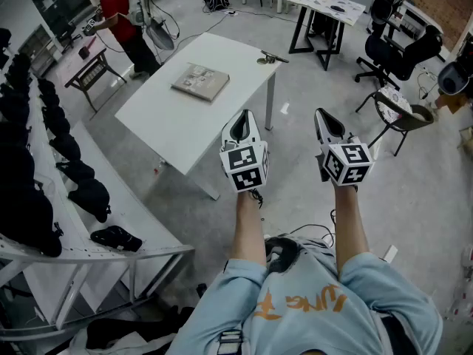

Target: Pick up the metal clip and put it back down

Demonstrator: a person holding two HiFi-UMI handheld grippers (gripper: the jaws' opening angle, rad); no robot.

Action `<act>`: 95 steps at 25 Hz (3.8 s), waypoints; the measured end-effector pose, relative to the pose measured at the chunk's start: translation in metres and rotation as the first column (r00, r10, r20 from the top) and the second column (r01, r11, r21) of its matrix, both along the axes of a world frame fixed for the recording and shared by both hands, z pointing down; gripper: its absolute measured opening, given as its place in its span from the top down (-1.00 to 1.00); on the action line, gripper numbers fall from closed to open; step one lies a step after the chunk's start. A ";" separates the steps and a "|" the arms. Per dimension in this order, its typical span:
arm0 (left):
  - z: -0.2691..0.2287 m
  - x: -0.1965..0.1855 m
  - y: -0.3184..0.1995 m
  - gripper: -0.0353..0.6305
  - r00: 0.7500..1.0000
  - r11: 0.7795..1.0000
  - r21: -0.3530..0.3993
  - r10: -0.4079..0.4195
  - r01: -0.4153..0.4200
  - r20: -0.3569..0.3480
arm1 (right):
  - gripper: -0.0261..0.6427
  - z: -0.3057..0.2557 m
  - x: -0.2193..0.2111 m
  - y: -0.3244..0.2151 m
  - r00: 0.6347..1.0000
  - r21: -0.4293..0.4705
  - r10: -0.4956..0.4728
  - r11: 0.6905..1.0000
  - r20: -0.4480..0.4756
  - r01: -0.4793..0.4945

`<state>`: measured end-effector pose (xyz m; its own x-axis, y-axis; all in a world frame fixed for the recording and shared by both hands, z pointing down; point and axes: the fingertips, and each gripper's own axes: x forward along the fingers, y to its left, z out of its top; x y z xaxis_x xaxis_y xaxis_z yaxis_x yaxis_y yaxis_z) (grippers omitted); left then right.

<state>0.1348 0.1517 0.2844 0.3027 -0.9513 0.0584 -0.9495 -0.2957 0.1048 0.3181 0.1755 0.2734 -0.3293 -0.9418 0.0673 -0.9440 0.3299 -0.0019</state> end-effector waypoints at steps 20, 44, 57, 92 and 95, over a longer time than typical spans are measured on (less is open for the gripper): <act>-0.014 -0.031 -0.014 0.87 1.000 1.000 0.031 -0.003 0.003 -0.025 | 0.83 -0.008 -0.012 -0.001 0.999 0.017 0.054 0.998 0.000 -0.054; 0.035 -0.049 -0.080 0.87 0.997 0.994 -0.073 -0.081 0.081 -0.006 | 0.83 0.038 -0.034 -0.089 0.999 -0.079 -0.025 0.997 0.020 0.026; 0.094 0.005 -0.155 0.87 0.999 0.977 -0.208 -0.042 0.041 0.000 | 0.83 0.091 0.030 -0.167 0.998 -0.202 0.046 0.979 0.032 -0.038; 0.136 0.099 -0.351 0.87 0.984 0.938 -0.299 -0.176 0.173 0.018 | 0.83 0.134 0.119 -0.400 0.991 -0.274 -0.090 0.955 0.101 0.114; 0.142 0.108 -0.368 0.87 0.988 0.942 -0.300 -0.156 0.150 0.004 | 0.83 0.133 0.118 -0.415 0.993 -0.263 -0.095 0.958 0.077 0.112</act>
